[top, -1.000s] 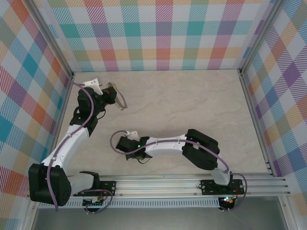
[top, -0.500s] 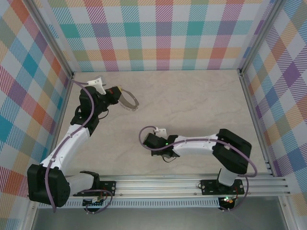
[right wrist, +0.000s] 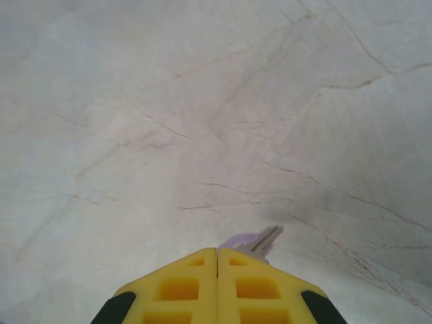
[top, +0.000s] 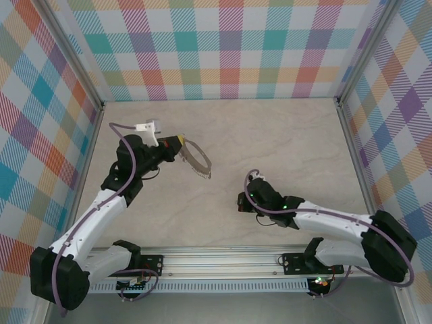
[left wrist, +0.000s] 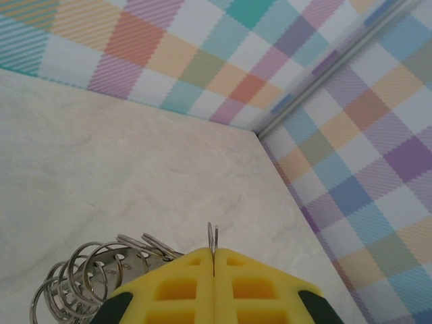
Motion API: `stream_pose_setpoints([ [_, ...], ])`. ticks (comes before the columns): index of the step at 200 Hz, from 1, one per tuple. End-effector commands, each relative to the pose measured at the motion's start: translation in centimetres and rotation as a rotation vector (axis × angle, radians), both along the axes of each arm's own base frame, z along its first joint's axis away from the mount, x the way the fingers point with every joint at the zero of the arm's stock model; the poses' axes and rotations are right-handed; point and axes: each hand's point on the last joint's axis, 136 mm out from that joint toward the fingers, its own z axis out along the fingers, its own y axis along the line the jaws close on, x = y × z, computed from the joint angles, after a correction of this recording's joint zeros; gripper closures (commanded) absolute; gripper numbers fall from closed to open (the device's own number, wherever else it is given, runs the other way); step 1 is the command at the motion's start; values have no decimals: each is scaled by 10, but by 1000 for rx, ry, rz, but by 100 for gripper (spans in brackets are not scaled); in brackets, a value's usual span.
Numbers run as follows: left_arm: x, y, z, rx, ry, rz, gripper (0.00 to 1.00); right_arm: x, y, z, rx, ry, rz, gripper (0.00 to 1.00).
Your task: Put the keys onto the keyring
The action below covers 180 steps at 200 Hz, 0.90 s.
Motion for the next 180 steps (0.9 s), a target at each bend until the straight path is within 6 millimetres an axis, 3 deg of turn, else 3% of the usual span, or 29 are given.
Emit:
stream_pose_setpoints([
  [1, -14, -11, 17, 11, -99, -58, 100, -4, 10, 26, 117, -61, 99, 100],
  [82, -46, -38, 2, 110, -209, -216, 100, 11, -18, 87, 260, -205, 65, 100],
  [130, -71, -63, 7, 147, -308, -400, 100, 25, -17, 115, 265, -287, 83, 100],
  [180, -96, -73, 11, 162, -408, -514, 100, 42, -17, 143, 311, -386, 87, 100],
])
